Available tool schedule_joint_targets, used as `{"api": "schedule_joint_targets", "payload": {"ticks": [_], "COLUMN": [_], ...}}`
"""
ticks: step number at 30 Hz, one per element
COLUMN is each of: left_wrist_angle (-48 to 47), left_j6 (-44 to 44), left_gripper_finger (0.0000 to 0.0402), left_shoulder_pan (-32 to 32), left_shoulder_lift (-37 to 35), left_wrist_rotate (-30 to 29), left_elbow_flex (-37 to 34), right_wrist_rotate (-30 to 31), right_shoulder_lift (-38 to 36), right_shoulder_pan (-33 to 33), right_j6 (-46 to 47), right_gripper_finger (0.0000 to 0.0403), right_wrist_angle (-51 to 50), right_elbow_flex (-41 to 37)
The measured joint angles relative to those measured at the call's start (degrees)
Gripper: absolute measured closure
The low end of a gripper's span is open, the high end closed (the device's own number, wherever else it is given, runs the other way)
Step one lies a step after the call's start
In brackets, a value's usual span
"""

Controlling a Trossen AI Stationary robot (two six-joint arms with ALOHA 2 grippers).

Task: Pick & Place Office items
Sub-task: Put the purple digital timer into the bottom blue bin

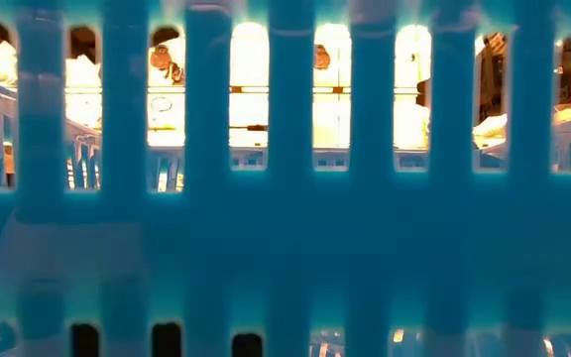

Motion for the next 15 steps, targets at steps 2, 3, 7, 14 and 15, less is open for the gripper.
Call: {"api": "schedule_joint_targets", "payload": {"ticks": [2,3,7,14,15], "left_wrist_angle": [2.31,3.07,3.08,2.73,2.67], "left_j6": [-0.53,-1.10,-4.47,-3.93,-3.71], "left_gripper_finger": [0.0388,0.0392,0.0399,0.0377,0.0377], "left_shoulder_pan": [0.55,0.81,1.58,1.63,1.63], "left_shoulder_lift": [-0.48,-0.58,-0.51,-0.54,-0.54], "left_wrist_rotate": [0.02,0.01,0.05,-0.50,-1.18], "left_elbow_flex": [-2.13,-3.02,-4.87,-5.33,-5.33], "right_wrist_rotate": [-0.04,-0.02,0.01,-0.06,-0.09], "right_shoulder_lift": [-1.38,-2.24,-7.72,-17.19,-18.58], "right_shoulder_pan": [0.52,0.83,1.61,1.64,1.66], "right_j6": [-2.28,-3.21,-5.95,-5.25,-5.00], "right_gripper_finger": [0.0201,0.0201,0.0198,0.0201,0.0201], "right_wrist_angle": [-2.14,-3.01,-8.73,-20.25,-22.57], "right_elbow_flex": [0.00,0.00,-0.02,-0.02,-0.02]}}
